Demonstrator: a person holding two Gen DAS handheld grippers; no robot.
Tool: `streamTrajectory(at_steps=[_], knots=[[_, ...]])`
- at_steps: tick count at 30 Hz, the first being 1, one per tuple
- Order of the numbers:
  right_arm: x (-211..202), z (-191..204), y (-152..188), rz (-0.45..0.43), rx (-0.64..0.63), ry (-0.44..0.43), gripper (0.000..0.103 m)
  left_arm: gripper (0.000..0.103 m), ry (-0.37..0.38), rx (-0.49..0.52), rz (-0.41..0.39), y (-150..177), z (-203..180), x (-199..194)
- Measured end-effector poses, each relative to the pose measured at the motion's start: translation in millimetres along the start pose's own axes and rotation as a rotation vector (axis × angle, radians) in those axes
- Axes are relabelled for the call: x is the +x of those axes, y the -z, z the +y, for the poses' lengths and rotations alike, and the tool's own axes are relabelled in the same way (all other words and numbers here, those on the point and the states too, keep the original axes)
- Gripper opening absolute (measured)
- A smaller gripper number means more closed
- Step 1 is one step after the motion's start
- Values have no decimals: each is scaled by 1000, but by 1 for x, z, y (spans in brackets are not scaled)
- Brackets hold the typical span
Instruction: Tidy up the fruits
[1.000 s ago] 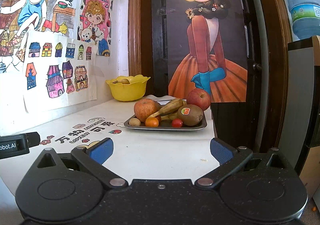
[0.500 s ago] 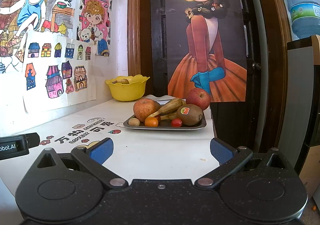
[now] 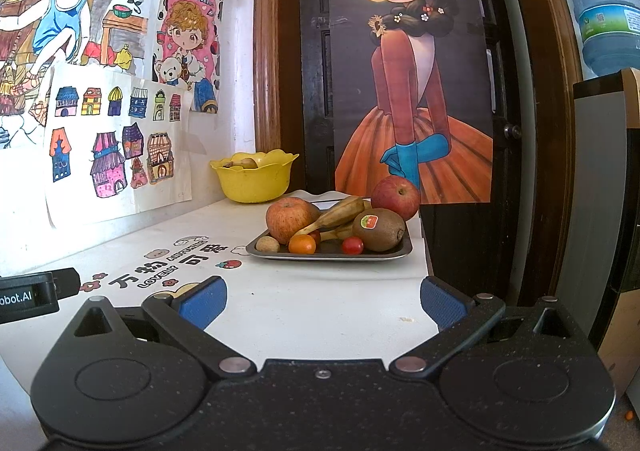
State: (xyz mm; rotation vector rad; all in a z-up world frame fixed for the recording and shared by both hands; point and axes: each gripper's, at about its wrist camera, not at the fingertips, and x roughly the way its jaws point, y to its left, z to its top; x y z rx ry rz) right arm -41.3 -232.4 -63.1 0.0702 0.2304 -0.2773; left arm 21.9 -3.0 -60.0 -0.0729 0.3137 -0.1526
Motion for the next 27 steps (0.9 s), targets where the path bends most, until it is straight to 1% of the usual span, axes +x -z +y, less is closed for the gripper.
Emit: streamTrajectory(at_steps=[27], knots=[[0,0,0,1,5,4,102,103,2,5,1,1,-1,0]])
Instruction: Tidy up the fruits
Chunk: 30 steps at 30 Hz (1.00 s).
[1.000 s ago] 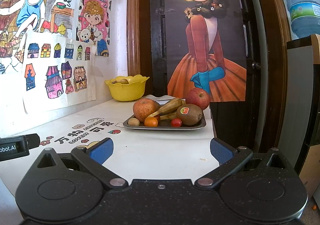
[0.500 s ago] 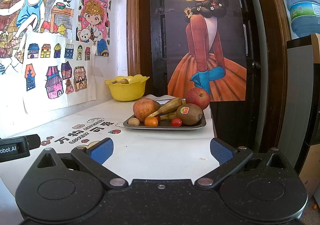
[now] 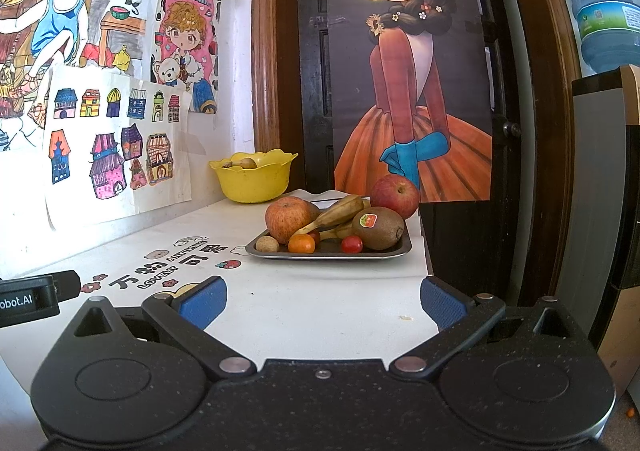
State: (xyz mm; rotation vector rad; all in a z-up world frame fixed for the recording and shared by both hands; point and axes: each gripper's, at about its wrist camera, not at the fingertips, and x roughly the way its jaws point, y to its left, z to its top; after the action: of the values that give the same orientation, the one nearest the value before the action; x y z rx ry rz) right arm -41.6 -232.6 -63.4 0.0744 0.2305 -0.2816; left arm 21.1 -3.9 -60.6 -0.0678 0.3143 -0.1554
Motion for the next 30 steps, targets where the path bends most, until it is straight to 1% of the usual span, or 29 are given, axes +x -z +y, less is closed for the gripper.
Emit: streamTrajectory(at_steps=[26,30], knots=[[0,0,0,2,3,-2,102,103,4,4,2,1,0,0],[0,0,0,2,3,-1,102,103,-4,3,22,2,-1,1]])
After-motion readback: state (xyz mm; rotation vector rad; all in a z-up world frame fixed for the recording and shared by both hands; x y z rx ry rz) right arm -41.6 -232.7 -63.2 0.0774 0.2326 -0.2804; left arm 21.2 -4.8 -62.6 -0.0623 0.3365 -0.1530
